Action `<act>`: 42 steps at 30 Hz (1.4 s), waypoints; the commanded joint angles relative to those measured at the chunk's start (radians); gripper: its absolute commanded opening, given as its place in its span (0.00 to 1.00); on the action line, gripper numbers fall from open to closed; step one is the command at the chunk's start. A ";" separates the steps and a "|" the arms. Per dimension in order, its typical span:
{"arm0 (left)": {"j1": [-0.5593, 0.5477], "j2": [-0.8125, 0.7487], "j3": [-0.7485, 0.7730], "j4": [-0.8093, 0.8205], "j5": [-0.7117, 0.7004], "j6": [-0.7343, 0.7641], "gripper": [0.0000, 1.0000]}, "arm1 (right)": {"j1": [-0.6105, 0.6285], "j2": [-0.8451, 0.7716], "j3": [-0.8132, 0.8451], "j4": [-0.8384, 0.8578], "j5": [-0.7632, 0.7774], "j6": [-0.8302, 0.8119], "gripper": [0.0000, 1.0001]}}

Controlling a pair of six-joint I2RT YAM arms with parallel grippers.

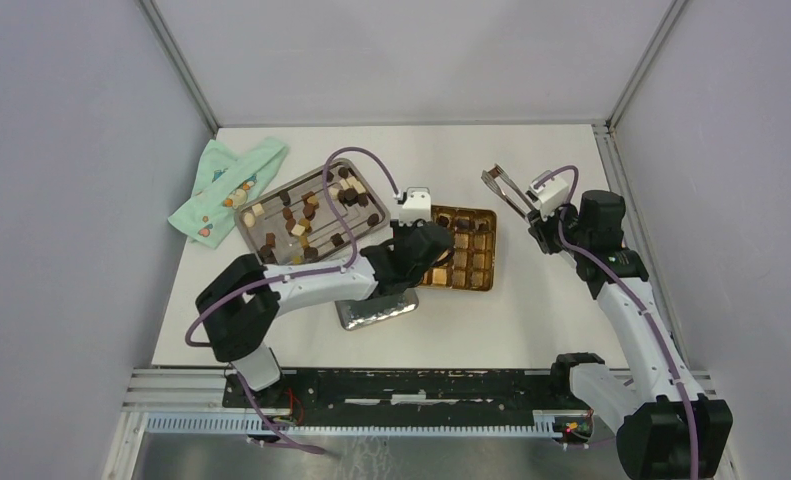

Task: Pack the chocolate
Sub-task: Pick up the packing box from the center of the board, then place the packing box at the center of the board.

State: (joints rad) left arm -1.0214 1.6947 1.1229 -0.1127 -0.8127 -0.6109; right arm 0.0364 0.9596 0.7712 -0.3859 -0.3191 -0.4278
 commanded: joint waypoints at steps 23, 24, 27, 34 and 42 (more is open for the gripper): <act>0.146 0.261 0.295 -0.188 0.306 -0.229 0.03 | -0.004 -0.030 0.011 0.062 0.013 0.006 0.16; 0.151 0.268 0.297 -0.187 0.309 -0.230 0.04 | -0.004 -0.026 0.012 0.055 -0.004 -0.002 0.16; 0.161 0.275 0.302 -0.181 0.315 -0.228 0.13 | -0.004 -0.014 0.017 0.016 -0.052 -0.044 0.16; 0.162 0.199 0.281 -0.191 0.330 -0.221 0.53 | -0.006 -0.043 0.015 -0.059 -0.125 -0.116 0.16; 0.162 -0.151 0.166 -0.153 0.495 -0.097 0.77 | -0.015 -0.064 0.039 -0.239 -0.207 -0.212 0.17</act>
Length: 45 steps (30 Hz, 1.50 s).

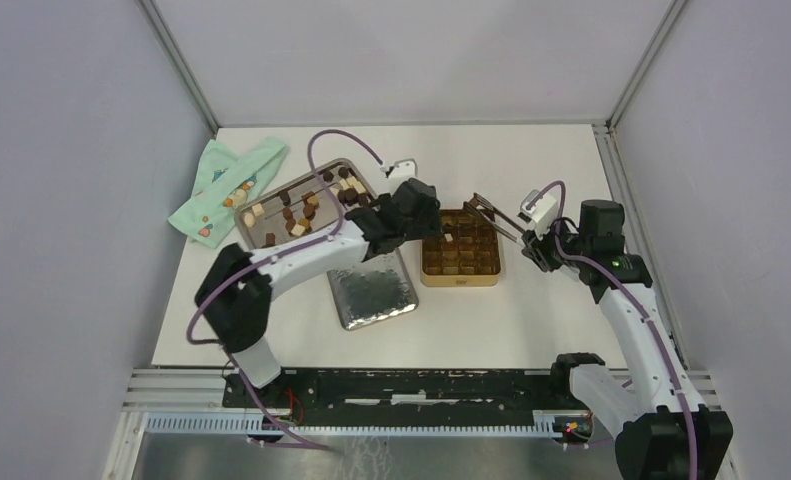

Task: Pack the chocolate
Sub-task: Place the packing box at the center of the board, then place the fake chocolate in the packing box.

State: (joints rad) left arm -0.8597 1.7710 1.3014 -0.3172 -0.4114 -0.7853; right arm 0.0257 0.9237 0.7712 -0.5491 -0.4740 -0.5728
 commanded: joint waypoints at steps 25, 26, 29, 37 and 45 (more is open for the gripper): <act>-0.001 -0.645 0.603 -0.329 0.017 -0.037 1.00 | -0.007 0.056 0.034 -0.138 -0.004 -0.022 0.19; -0.001 -0.660 0.590 -0.325 0.004 -0.031 1.00 | -0.008 0.061 0.032 -0.134 -0.005 -0.019 0.19; 0.000 -0.689 0.558 -0.299 -0.007 -0.009 1.00 | -0.008 0.078 0.032 -0.127 0.001 -0.014 0.19; 0.000 -0.691 0.549 -0.292 0.006 0.000 1.00 | -0.007 0.108 0.038 -0.124 -0.014 -0.014 0.20; -0.001 -0.706 0.512 -0.254 0.040 -0.010 1.00 | -0.007 0.140 0.045 -0.108 -0.040 -0.012 0.25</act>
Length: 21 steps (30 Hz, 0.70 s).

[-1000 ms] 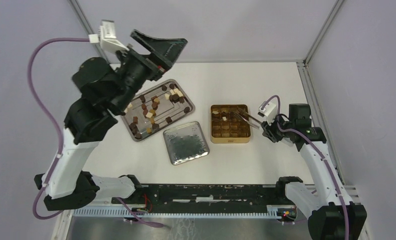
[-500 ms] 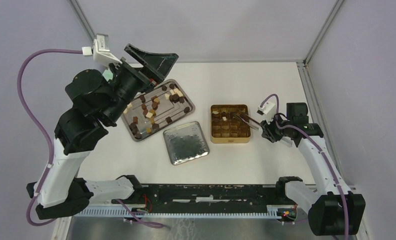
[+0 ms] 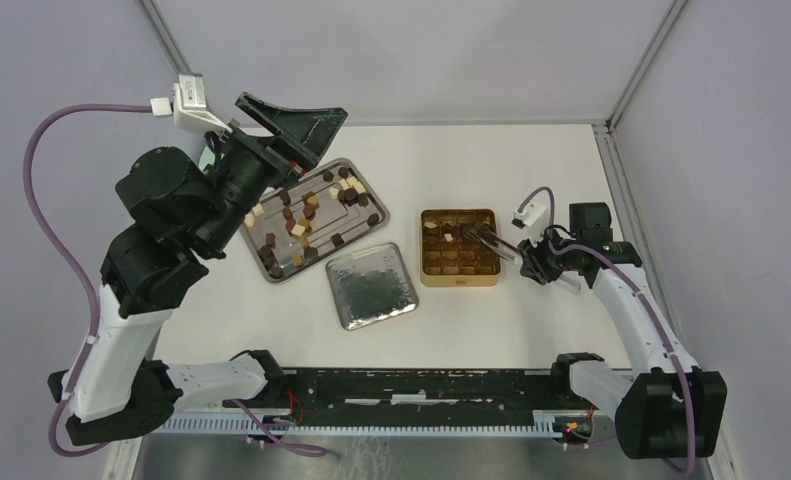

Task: Pack the chocolate
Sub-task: Place the fake chocolate in the packing box.

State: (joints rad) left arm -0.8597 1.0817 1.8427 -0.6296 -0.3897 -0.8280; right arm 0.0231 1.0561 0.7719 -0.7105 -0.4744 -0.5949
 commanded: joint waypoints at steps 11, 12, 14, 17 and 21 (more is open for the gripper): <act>-0.001 0.001 -0.034 0.086 0.063 0.039 1.00 | -0.005 0.004 0.048 0.062 -0.041 0.016 0.42; -0.001 0.002 -0.039 0.088 0.063 0.035 1.00 | -0.005 0.002 0.047 0.062 -0.040 0.016 0.42; 0.000 0.000 -0.041 0.090 0.064 0.033 1.00 | -0.005 -0.002 0.047 0.062 -0.041 0.015 0.43; -0.001 0.000 -0.043 0.095 0.065 0.032 1.00 | -0.007 -0.008 0.046 0.063 -0.040 0.014 0.46; -0.001 0.006 -0.043 0.097 0.075 0.027 1.00 | -0.012 -0.014 0.044 0.065 -0.040 0.015 0.47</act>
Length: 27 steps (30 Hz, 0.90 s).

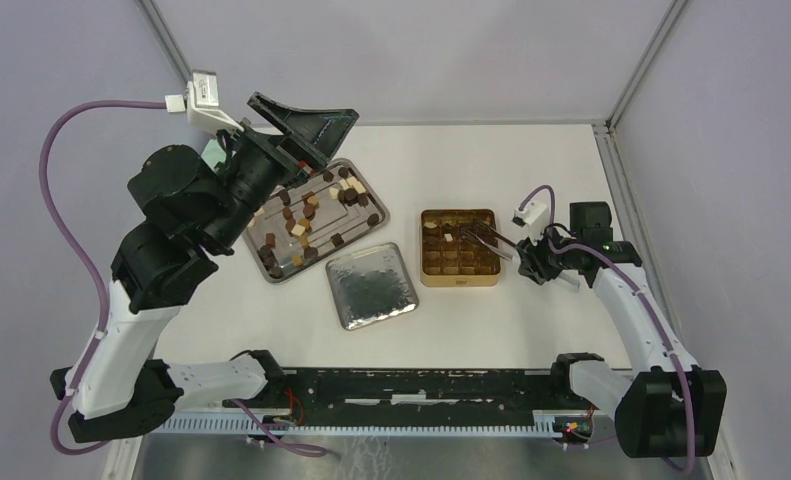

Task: Pack the chocolate
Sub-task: Place the fake chocolate in the packing box.

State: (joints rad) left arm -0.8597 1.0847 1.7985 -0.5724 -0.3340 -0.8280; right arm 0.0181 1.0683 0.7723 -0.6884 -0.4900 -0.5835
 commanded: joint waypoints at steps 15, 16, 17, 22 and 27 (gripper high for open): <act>0.000 -0.201 -0.581 0.380 0.111 0.203 1.00 | -0.070 -0.034 0.133 0.117 -0.155 0.070 0.45; 0.000 -0.198 -0.637 0.404 0.137 0.203 1.00 | -0.072 -0.027 0.144 0.140 -0.161 0.086 0.45; 0.001 -0.186 -0.689 0.424 0.164 0.194 1.00 | -0.077 -0.018 0.156 0.164 -0.170 0.110 0.45; 0.001 -0.035 -0.843 0.502 0.246 0.172 0.95 | -0.124 0.015 0.140 0.315 -0.270 0.240 0.45; 0.009 0.154 -0.823 0.463 0.148 0.188 0.87 | -0.134 0.014 0.082 0.373 -0.279 0.275 0.45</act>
State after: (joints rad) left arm -0.8597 1.1439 0.9440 -0.1551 -0.1448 -0.6930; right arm -0.1093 1.0946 0.8837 -0.4393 -0.7094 -0.3771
